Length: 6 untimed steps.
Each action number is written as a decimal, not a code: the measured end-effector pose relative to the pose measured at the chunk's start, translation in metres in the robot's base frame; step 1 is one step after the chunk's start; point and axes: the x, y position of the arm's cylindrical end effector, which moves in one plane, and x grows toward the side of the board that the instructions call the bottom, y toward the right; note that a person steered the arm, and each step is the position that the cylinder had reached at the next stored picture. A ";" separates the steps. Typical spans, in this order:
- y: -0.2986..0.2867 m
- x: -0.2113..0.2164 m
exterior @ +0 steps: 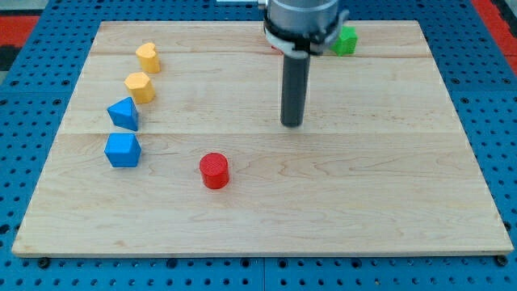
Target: Move your arm towards the bottom side of the red circle
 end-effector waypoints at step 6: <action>-0.096 0.092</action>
